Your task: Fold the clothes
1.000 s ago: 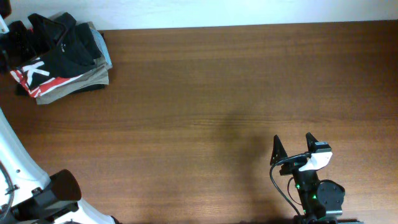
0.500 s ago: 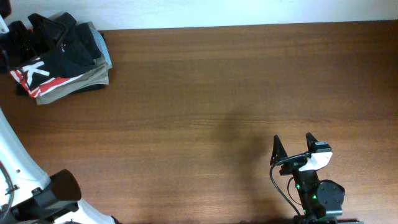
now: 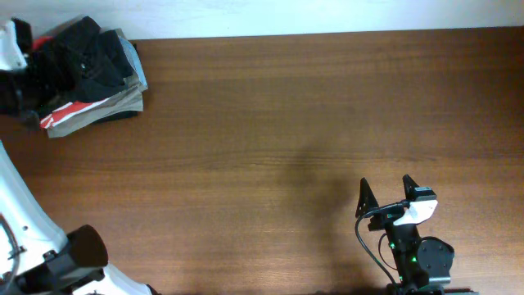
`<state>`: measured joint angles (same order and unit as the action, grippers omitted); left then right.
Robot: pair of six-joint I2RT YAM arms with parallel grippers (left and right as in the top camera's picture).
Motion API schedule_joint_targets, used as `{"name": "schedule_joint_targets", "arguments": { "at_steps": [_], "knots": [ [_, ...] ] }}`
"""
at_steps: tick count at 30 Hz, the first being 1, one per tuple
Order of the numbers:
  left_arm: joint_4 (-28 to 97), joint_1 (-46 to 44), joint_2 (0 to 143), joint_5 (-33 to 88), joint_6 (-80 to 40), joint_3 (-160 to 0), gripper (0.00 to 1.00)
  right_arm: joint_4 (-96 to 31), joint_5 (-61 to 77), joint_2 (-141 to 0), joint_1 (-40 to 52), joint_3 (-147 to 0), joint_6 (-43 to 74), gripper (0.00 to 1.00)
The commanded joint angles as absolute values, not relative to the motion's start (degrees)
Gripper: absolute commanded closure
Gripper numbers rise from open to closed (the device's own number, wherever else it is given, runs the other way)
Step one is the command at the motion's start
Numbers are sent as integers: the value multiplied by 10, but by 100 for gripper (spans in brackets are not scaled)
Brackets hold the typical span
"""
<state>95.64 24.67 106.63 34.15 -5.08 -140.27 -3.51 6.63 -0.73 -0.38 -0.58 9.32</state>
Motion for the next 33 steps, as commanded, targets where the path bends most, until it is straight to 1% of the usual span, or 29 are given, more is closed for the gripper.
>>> {"name": "schedule_joint_targets", "arguments": {
  "at_steps": [1,4,7,11,13,16,19,23,28,33],
  "knots": [
    [945,179,993,207,-51,-1366,1,-39,57,-2,0,-3,100,1],
    [874,116,928,140,-51,-1279,1,-39,57,-2,0,-3,100,1],
    [768,64,847,123,-24,-1155,1,-39,57,-2,0,-3,100,1],
    [602,11,703,119,-1,-937,1,-39,57,-2,0,-3,100,1],
    [532,6,616,119,-2,-820,1,-39,57,-2,0,-3,100,1],
    [500,6,507,119,-2,-695,1,-39,57,-2,0,-3,100,1],
    [497,6,425,119,-2,-619,1,-39,57,-2,0,-3,100,1],
    [473,6,357,69,-1,-563,1,-39,57,-2,0,-3,100,1],
    [335,7,278,60,-2,-434,1,-39,57,-2,0,-3,100,1],
    [186,7,180,76,-2,-272,1,-39,57,-2,0,-3,100,1]
  ]
}}
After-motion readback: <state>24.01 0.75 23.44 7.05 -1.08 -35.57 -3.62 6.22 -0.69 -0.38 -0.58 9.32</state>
